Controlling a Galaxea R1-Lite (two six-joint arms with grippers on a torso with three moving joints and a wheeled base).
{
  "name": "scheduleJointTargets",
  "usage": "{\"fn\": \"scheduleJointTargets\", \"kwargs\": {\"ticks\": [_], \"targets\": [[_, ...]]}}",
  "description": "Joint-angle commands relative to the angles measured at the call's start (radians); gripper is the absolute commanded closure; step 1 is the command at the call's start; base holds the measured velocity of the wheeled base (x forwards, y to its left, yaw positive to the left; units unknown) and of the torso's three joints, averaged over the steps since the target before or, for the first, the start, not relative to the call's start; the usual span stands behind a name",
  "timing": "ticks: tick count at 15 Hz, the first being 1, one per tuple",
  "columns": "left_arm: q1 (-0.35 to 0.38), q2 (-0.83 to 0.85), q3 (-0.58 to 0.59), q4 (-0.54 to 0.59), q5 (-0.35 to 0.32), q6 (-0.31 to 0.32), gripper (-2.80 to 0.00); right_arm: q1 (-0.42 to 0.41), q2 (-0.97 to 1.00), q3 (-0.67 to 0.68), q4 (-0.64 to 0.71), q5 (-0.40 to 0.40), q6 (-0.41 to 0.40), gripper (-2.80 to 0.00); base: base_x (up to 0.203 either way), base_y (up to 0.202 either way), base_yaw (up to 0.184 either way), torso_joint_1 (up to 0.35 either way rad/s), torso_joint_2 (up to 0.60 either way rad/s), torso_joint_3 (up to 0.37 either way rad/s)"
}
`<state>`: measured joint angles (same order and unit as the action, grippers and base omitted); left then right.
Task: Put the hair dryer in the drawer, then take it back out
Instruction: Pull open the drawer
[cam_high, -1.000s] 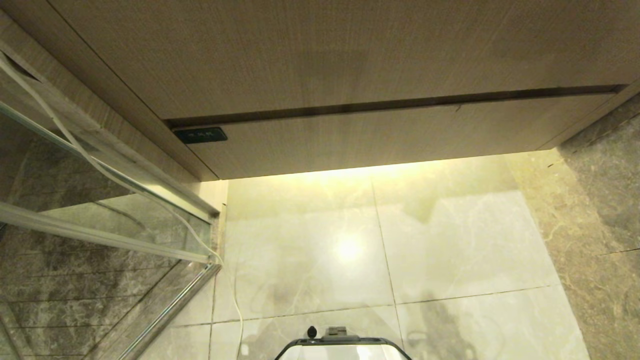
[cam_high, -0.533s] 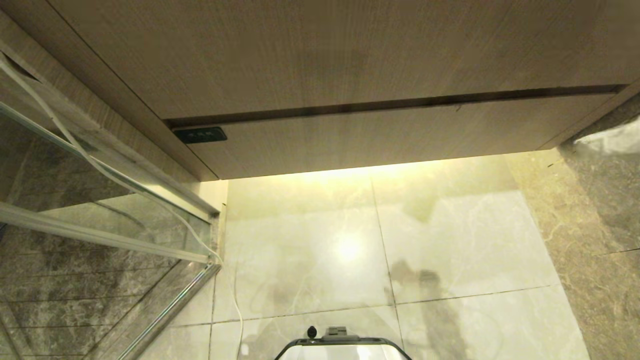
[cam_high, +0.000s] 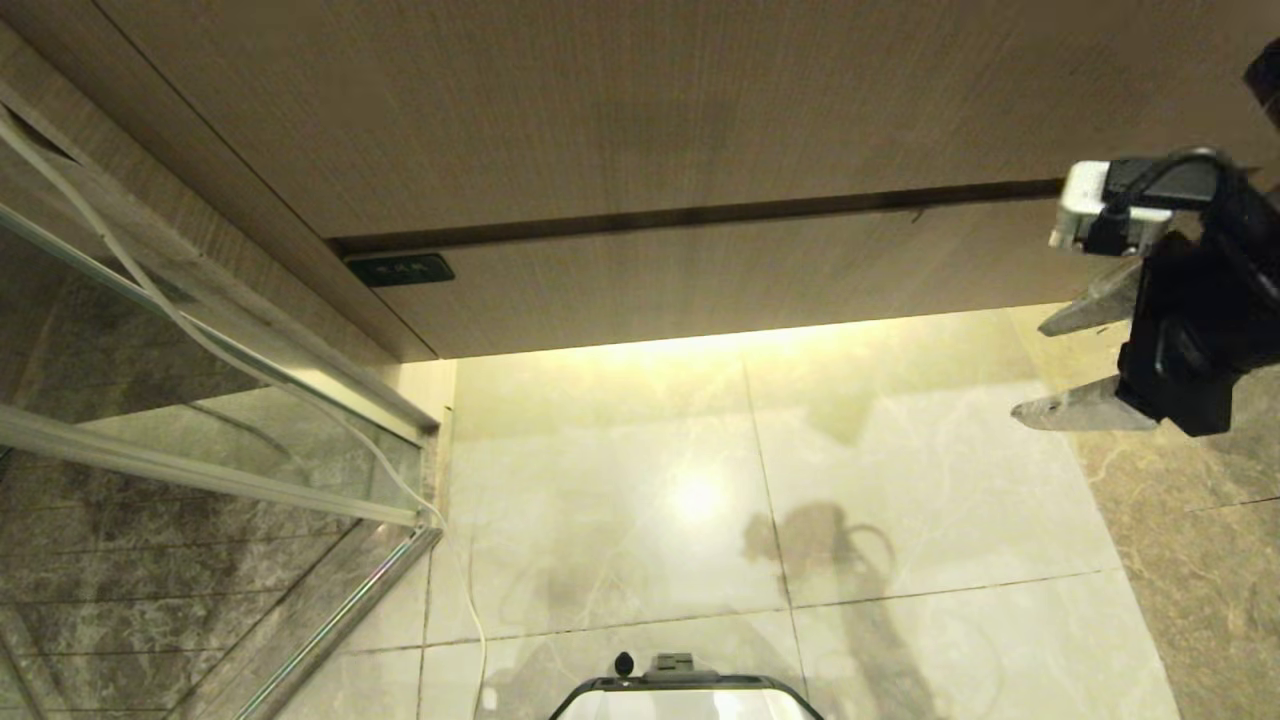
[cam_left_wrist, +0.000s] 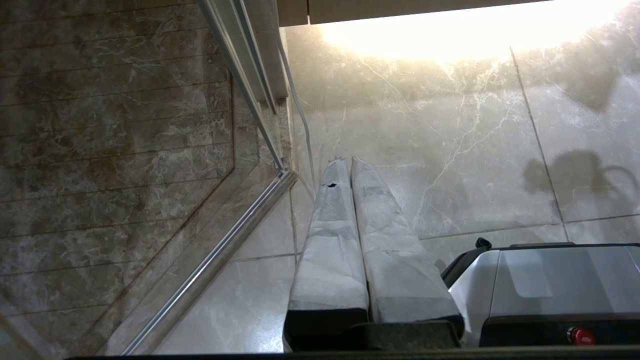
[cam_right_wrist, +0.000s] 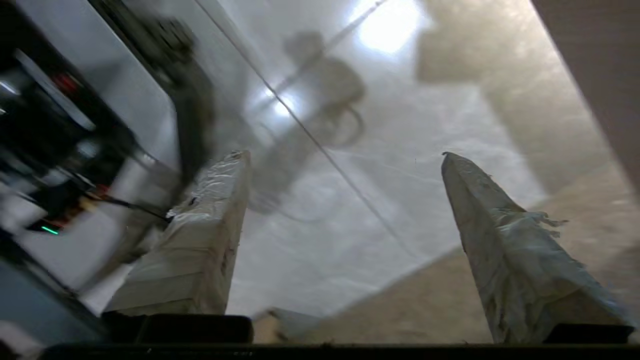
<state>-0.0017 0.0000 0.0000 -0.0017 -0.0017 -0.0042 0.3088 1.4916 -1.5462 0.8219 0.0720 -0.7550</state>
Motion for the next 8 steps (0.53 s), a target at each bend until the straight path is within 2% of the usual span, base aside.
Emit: {"fn": "scheduleJointTargets", "kwargs": {"ticks": [1, 2, 4, 5, 6, 8], "targets": [[0.0, 0.0, 0.0, 0.0, 0.0, 0.0, 0.0, -0.014, 0.02, 0.1, -0.159, -0.02, -0.078, -2.8, 0.0, 0.0, 0.0, 0.0, 0.0, 0.0], [0.0, 0.0, 0.002, 0.0, 0.002, 0.0, 0.0, -0.024, 0.03, 0.189, -0.319, -0.028, -0.122, -2.8, 0.0, 0.0, 0.0, 0.0, 0.0, 0.0], [-0.001, 0.0, 0.002, 0.0, 0.0, 0.0, 0.0, -0.057, 0.066, 0.339, -0.742, -0.027, -0.27, -2.8, 0.0, 0.0, 0.0, 0.0, 0.0, 0.0], [-0.001, 0.0, 0.002, 0.0, 0.0, 0.0, 0.0, -0.076, 0.085, 0.386, -0.851, -0.024, -0.339, -2.8, 0.0, 0.0, 0.0, 0.0, 0.0, 0.0], [-0.001, 0.0, 0.002, 0.0, 0.0, 0.0, 0.0, -0.091, 0.099, 0.406, -0.891, -0.021, -0.379, -2.8, 0.0, 0.0, 0.0, 0.0, 0.0, 0.0], [0.0, 0.0, 0.002, 0.0, 0.0, 0.0, 0.0, -0.105, 0.113, 0.421, -0.946, -0.005, -0.399, -2.8, 0.0, 0.0, 0.0, 0.0, 0.0, 0.0]]}}
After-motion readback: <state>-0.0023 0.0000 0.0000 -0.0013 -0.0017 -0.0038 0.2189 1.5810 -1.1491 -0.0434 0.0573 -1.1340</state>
